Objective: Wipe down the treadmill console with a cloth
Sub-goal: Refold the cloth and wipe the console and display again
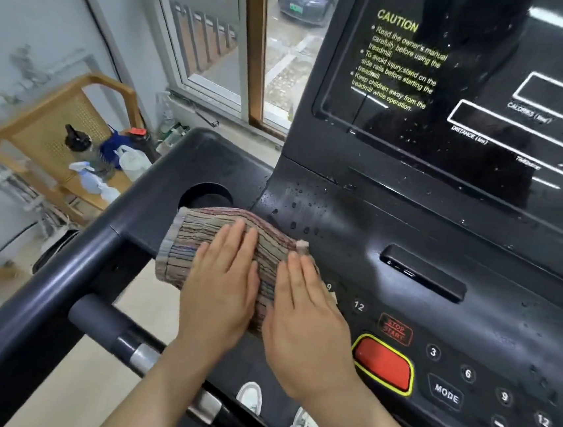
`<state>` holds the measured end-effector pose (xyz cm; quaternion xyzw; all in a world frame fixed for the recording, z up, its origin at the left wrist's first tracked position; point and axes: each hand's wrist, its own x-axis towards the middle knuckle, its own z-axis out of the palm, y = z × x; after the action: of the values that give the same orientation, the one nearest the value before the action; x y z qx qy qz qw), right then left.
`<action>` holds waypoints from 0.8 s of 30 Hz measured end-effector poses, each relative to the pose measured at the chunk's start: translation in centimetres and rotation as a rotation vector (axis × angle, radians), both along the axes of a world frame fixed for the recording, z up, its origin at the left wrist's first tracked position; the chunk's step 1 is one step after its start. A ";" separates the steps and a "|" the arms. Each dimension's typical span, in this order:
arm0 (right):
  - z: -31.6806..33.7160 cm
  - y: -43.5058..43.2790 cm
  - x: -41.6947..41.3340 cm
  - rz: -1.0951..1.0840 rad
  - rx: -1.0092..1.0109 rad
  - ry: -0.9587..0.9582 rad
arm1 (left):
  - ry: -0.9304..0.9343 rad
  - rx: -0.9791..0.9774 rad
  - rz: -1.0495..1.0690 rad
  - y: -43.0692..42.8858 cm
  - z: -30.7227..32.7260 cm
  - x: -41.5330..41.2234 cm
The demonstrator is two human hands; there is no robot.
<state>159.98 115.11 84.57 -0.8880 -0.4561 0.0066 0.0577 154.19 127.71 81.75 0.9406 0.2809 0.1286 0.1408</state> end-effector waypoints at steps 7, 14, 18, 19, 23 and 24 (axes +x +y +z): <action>0.2 7.3 3.6 0.120 -0.079 0.046 | 0.174 -0.019 0.016 5.0 0.4 2.4; -0.6 0.8 1.1 0.087 0.060 0.019 | 0.152 0.010 -0.068 0.1 0.4 0.8; -0.6 4.7 3.7 0.039 0.036 -0.014 | 0.167 -0.064 -0.023 3.1 1.0 3.8; -0.4 5.6 4.2 0.037 0.034 -0.007 | 0.179 -0.100 -0.004 3.9 1.1 4.3; -0.7 3.3 4.0 0.049 0.014 0.004 | 0.180 -0.041 -0.010 2.8 1.1 4.1; -0.8 1.6 3.6 0.041 0.013 0.008 | 0.169 0.006 -0.039 1.6 1.1 4.0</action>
<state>163.60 116.70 83.78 -0.8781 -0.4738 0.0082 0.0653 158.21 129.32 82.84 0.9538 0.2728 0.0471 0.1164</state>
